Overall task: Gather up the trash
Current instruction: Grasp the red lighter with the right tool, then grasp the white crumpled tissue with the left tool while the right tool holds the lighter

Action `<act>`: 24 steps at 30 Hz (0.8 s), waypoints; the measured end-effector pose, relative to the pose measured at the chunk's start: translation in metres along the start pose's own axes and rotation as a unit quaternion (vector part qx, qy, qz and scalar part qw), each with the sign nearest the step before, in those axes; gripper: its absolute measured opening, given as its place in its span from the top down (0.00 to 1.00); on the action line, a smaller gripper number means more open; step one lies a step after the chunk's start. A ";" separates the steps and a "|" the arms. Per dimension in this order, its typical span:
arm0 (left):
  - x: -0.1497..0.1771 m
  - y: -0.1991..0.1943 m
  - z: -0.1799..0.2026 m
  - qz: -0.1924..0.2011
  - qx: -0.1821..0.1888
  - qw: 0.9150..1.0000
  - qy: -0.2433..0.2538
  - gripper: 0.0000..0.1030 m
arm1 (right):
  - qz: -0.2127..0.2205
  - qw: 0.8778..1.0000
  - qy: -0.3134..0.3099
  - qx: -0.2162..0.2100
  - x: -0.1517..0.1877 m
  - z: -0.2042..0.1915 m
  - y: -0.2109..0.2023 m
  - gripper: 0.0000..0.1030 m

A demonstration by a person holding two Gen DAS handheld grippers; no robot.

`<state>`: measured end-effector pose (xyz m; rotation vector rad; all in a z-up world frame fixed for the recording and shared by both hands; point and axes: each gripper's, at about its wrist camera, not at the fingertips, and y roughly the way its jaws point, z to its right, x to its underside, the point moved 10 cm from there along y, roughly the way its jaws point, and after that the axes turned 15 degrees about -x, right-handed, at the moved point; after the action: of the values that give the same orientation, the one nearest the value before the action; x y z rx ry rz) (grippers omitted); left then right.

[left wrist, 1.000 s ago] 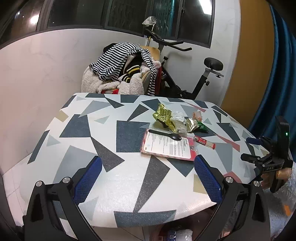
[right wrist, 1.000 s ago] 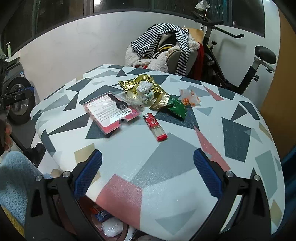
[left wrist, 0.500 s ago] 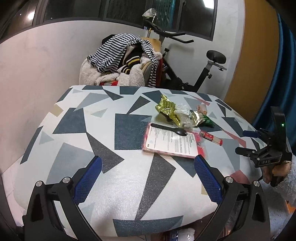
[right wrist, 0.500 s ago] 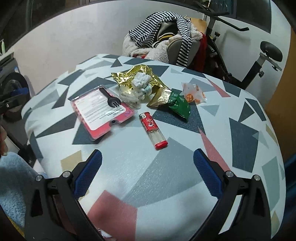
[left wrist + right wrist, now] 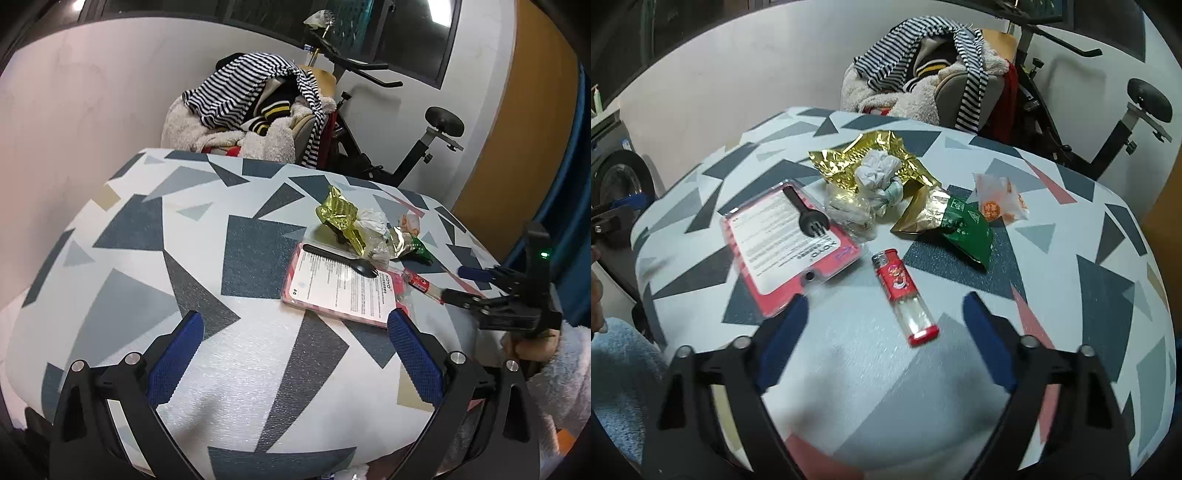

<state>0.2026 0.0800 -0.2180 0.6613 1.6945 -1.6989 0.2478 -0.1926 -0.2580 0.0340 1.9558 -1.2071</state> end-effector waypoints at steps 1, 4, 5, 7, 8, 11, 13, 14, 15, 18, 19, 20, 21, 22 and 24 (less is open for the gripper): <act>0.000 0.001 0.001 -0.002 0.000 1.000 0.000 0.06 | -0.015 1.000 -0.007 0.009 -0.002 0.005 0.008 0.28; 0.002 0.005 0.005 -0.011 0.003 1.000 0.003 0.06 | -0.035 0.999 -0.014 0.012 -0.004 0.009 0.021 0.41; 0.003 0.006 0.007 -0.014 0.005 1.000 0.004 0.06 | -0.043 0.999 -0.012 0.011 -0.005 0.012 0.026 0.44; 0.004 0.008 0.012 -0.020 0.011 1.000 0.008 0.06 | -0.053 0.999 -0.006 0.008 -0.004 0.016 0.033 0.49; 0.004 0.009 0.014 -0.022 0.012 1.000 0.010 0.06 | -0.060 0.998 -0.003 0.008 -0.003 0.019 0.037 0.53; 0.006 0.014 0.023 -0.034 0.024 0.999 0.012 0.06 | -0.061 0.998 0.006 -0.006 0.000 0.019 0.042 0.65; 0.006 0.017 0.030 -0.043 0.036 0.998 0.008 0.06 | -0.051 0.999 0.003 -0.012 0.003 0.018 0.041 0.69; 0.005 0.019 0.033 -0.045 0.039 0.998 0.007 0.06 | -0.048 0.999 -0.001 -0.012 0.004 0.017 0.042 0.71; 0.005 0.021 0.037 -0.049 0.043 0.998 0.005 0.06 | -0.048 0.999 -0.002 -0.013 0.004 0.017 0.042 0.72; 0.000 0.029 0.050 -0.058 0.054 0.997 0.006 0.11 | -0.018 1.000 -0.014 -0.015 -0.001 0.012 0.034 0.74; -0.002 0.031 0.053 -0.060 0.055 0.997 0.007 0.12 | -0.008 1.000 -0.011 -0.014 -0.002 0.013 0.030 0.74; -0.005 0.034 0.060 -0.062 0.060 0.996 0.008 0.13 | -0.001 1.000 -0.007 -0.014 -0.003 0.015 0.029 0.74; -0.008 0.036 0.065 -0.063 0.065 0.996 0.009 0.14 | 0.008 1.000 0.001 -0.014 -0.004 0.017 0.026 0.74; -0.010 0.037 0.069 -0.064 0.069 0.996 0.010 0.15 | 0.028 0.999 0.018 -0.015 -0.006 0.023 0.019 0.74; -0.018 0.044 0.082 -0.067 0.077 0.995 0.013 0.18 | 0.046 0.998 0.040 -0.016 -0.007 0.031 0.012 0.74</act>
<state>0.2543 0.0020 -0.2308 0.6547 1.6705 -1.9383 0.2771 -0.2067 -0.2685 0.1566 2.0190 -1.1290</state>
